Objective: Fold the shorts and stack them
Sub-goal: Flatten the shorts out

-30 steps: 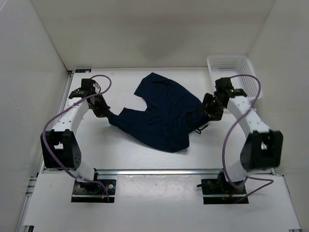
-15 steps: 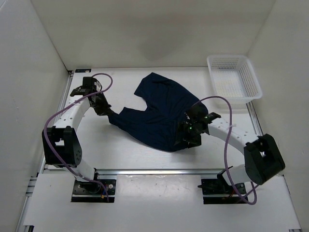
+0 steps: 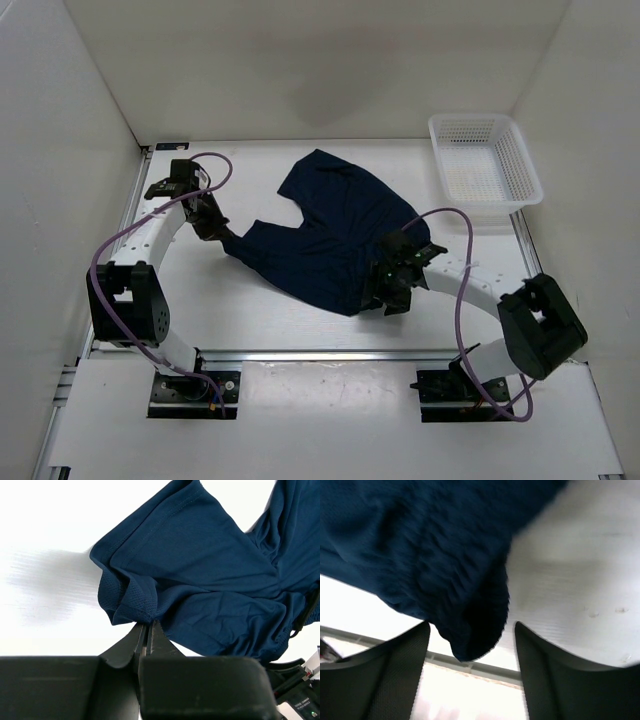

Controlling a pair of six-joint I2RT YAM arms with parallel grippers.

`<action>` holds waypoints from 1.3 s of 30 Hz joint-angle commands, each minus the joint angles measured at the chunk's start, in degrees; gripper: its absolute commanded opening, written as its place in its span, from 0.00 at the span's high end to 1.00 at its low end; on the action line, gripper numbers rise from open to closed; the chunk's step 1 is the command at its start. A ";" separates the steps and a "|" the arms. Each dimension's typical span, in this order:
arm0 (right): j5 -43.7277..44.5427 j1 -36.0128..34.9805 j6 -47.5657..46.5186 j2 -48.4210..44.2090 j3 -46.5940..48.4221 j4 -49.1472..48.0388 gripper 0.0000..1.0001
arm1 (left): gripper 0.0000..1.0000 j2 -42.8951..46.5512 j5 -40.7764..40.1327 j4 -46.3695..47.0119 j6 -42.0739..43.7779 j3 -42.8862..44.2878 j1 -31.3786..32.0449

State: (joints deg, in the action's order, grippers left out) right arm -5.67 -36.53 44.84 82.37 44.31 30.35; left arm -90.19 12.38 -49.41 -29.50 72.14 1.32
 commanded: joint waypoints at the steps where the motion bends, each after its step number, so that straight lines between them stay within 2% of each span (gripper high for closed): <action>1: -0.03 1.55 6.56 -5.63 -2.82 -0.55 0.25 | 0.90 3.53 -1.22 -0.69 1.11 2.13 0.26; 3: -1.18 2.34 9.20 -9.23 -3.88 -0.55 0.24 | 0.90 3.53 -1.74 -0.69 1.11 2.13 0.26; 8: -0.40 2.87 17.89 -11.44 -5.99 -3.35 0.26 | 0.90 4.06 -1.22 -0.69 1.11 2.13 0.26; 11: 0.30 2.35 19.93 -12.05 -7.05 -6.69 0.26 | 0.90 4.06 -1.22 -0.69 1.11 2.13 0.26; 17: 3.90 0.24 23.89 -9.86 -7.66 -6.71 0.26 | 0.90 4.59 -1.22 -1.22 1.11 2.13 0.26; 20: 6.10 -0.29 23.89 -9.86 -7.66 -8.38 0.32 | 0.90 5.11 -1.22 -1.22 1.11 2.13 0.26; 24: 10.50 -0.29 21.88 -6.35 -5.04 -9.52 0.55 | 0.90 5.11 -1.22 -1.22 0.59 2.13 0.26; 25: 11.38 -0.29 21.09 -4.43 -3.98 -9.52 0.74 | 0.90 5.11 -1.22 -1.22 0.58 2.13 0.26; 26: 12.52 -0.29 20.38 -3.45 -2.58 -8.56 0.86 | 0.90 5.11 -0.61 -1.22 0.58 2.13 0.26; 27: 14.88 -0.29 19.59 -2.49 -0.83 -7.51 0.96 | 0.90 5.11 0.00 -1.22 0.58 3.00 0.26; 28: 15.51 0.40 17.76 -0.82 2.93 -5.32 1.00 | 0.90 4.59 0.01 -1.22 0.06 4.40 0.26; 31: 17.53 3.64 13.89 0.24 9.28 -1.80 1.00 | 0.90 2.93 1.07 -2.09 0.05 9.83 0.26; 32: 18.76 5.05 9.96 0.25 14.87 -0.91 1.00 | 0.90 2.13 1.07 -2.10 0.05 11.86 0.26; 34: 17.64 11.27 4.50 1.90 22.00 -0.38 1.00 | 0.90 -0.15 1.07 -4.11 0.05 16.95 0.26; 35: 16.32 13.57 -1.28 3.14 26.74 1.01 1.00 | 0.90 -3.12 2.02 -4.64 -0.47 23.51 0.26; 36: 14.48 15.86 -4.73 4.63 38.27 1.64 1.00 | 0.90 -4.89 5.69 -5.34 -1.26 27.84 -0.52; 37: 11.59 19.45 -7.20 8.47 45.26 3.21 1.00 | 0.90 -6.73 7.46 -6.83 -1.27 32.75 -0.53; 38: 10.86 21.05 -9.05 10.34 52.21 6.18 1.00 | 0.90 -10.58 8.44 -7.89 -2.74 44.64 -0.53; 39: 9.12 22.72 -10.55 12.88 58.45 6.82 1.00 | 0.90 -12.53 8.97 -8.59 -3.28 51.19 -0.53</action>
State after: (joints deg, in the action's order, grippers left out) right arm 5.52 -19.16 45.43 92.44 87.68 34.79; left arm -99.61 16.34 -58.04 -30.79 107.18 1.21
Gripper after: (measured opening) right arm 0.032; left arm 0.125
